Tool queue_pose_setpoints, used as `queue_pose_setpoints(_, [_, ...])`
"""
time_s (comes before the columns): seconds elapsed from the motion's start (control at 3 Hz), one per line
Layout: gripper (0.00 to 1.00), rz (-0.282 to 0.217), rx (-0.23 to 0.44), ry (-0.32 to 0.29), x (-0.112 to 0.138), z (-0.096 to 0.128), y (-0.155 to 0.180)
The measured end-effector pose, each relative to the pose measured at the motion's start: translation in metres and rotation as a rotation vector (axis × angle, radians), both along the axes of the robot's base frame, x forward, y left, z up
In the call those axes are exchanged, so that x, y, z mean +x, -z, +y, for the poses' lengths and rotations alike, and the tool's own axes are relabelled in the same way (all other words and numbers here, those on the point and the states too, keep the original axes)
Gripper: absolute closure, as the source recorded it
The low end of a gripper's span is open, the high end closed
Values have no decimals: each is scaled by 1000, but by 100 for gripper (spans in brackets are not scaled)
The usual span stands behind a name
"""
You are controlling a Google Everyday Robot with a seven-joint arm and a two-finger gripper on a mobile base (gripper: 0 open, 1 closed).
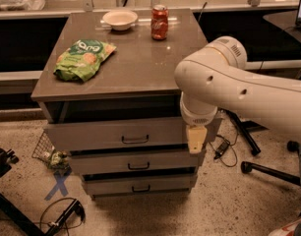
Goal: Open top drawer
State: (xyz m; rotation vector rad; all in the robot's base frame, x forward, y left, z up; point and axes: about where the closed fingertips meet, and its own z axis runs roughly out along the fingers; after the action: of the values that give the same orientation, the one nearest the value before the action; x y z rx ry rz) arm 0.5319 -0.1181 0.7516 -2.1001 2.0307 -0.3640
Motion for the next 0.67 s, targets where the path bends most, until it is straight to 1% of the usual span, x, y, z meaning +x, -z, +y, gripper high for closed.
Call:
queue_pose_setpoints(0.33, [39, 13, 9, 12, -30, -28, -9])
queue_pose_setpoints(0.67, [46, 12, 11, 11, -34, -32, -12])
